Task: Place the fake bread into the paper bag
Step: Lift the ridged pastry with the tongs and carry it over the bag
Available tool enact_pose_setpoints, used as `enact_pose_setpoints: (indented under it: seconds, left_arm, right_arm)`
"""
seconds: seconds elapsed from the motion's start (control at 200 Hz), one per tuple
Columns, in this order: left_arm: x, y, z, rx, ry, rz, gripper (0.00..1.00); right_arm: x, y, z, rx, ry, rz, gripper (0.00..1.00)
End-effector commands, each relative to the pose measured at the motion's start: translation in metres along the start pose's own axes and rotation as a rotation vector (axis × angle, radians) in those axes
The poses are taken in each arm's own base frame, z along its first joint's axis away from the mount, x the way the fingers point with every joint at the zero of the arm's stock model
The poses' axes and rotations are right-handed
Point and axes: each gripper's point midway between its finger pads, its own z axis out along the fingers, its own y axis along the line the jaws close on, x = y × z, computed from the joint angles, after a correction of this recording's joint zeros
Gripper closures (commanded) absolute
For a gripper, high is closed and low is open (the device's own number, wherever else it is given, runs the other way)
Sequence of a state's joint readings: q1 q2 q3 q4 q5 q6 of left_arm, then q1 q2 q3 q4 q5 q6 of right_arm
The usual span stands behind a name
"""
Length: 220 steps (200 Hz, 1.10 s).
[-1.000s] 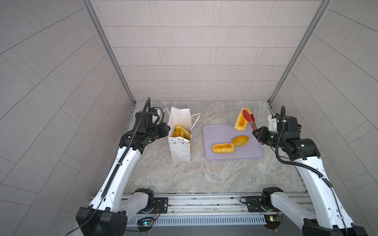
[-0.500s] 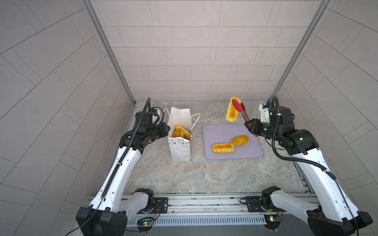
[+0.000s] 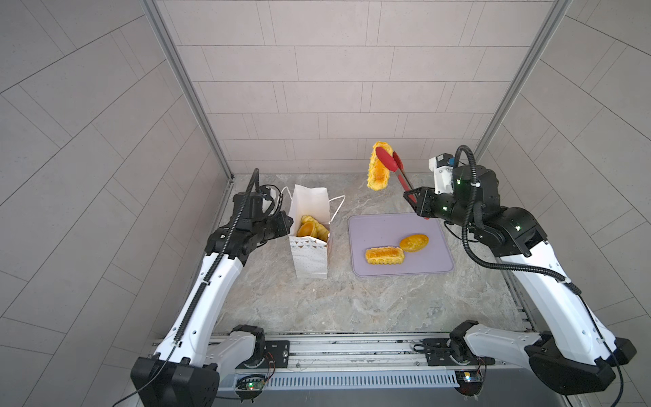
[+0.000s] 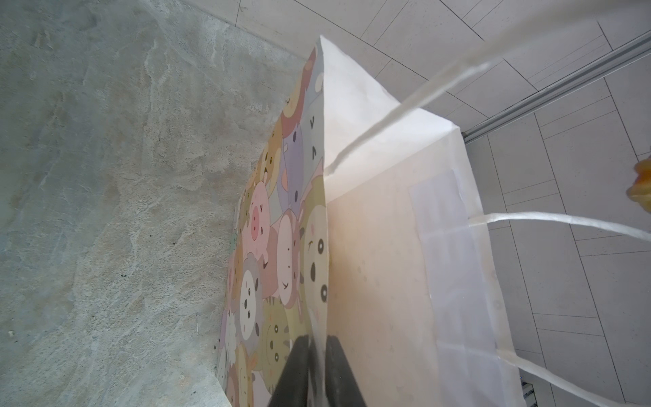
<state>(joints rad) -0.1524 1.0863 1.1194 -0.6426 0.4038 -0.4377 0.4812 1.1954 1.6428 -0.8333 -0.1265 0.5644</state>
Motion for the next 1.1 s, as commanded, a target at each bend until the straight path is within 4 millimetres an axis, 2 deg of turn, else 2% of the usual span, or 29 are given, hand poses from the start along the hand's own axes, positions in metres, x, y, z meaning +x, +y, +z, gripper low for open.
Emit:
enact_pose_setpoints:
  seconds: [0.0, 0.445, 0.781, 1.096]
  left_arm:
    - [0.004, 0.004, -0.003, -0.014, 0.007, -0.01, 0.86]
    - [0.004, 0.003, -0.003, -0.011, 0.006, -0.011, 0.86]
    - [0.003, 0.003, -0.005, -0.011, 0.001, -0.01, 0.86]
    - [0.003, 0.003, -0.005, -0.011, 0.0, -0.01, 0.86]
  right_arm:
    - [-0.024, 0.02, -0.009, -0.042, -0.086, -0.039, 0.77]
    - [-0.034, 0.08, -0.005, -0.153, -0.098, -0.124, 0.77]
    - [-0.009, 0.121, 0.018, -0.189, -0.032, -0.22, 0.77]
    - [0.018, 0.136, 0.036, -0.176, 0.042, -0.286, 0.77]
